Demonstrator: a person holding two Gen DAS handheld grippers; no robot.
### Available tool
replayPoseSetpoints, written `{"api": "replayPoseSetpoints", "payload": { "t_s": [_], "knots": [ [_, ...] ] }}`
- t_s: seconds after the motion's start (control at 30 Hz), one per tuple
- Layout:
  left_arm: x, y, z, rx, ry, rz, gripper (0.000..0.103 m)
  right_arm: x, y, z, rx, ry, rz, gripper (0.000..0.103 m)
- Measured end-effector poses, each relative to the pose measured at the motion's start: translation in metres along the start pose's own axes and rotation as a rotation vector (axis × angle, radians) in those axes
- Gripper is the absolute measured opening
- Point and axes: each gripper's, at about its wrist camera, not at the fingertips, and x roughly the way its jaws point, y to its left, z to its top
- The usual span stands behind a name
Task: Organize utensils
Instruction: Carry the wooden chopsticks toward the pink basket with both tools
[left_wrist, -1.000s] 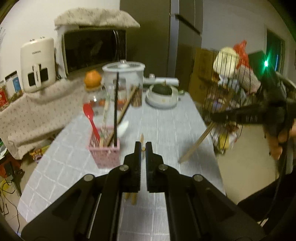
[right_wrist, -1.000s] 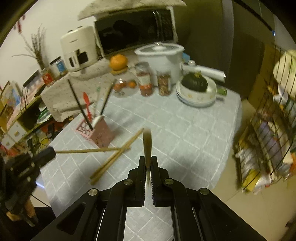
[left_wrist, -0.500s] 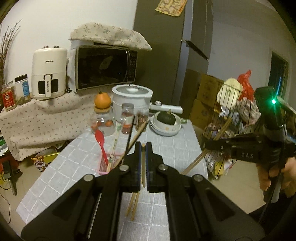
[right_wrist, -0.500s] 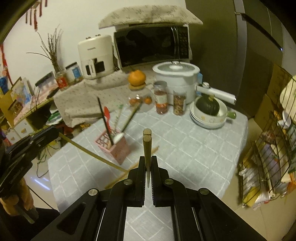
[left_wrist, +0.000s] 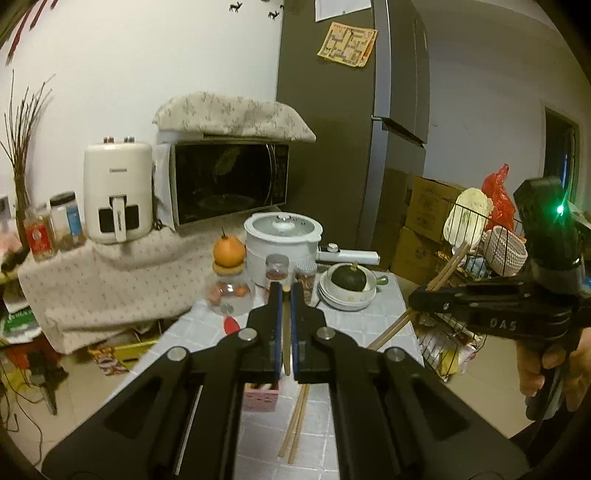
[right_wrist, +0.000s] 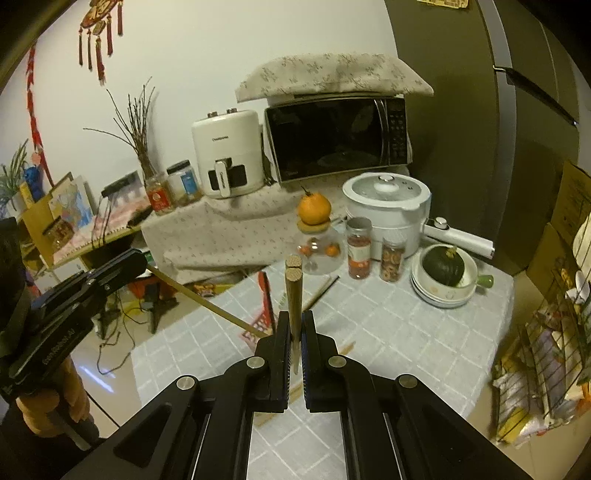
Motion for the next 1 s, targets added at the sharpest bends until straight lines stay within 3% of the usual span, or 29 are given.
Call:
{"api": "replayPoseSetpoints", "payload": {
  "t_s": [0.3, 0.83, 1.0],
  "knots": [
    [0.010, 0.006, 0.018, 0.080, 0.051, 0.069, 0.005, 0.011, 0.000, 0.005, 0.020, 0.008, 0.008, 0.005],
    [0.107, 0.019, 0.007, 0.095, 0.312, 0.090, 0.005, 0.030, 0.006, 0.015, 0.027, 0.021, 0.029, 0.005],
    [0.124, 0.026, 0.002, 0.050, 0.391, 0.080, 0.005, 0.036, 0.010, 0.018, 0.027, 0.032, 0.042, 0.005]
  ]
}}
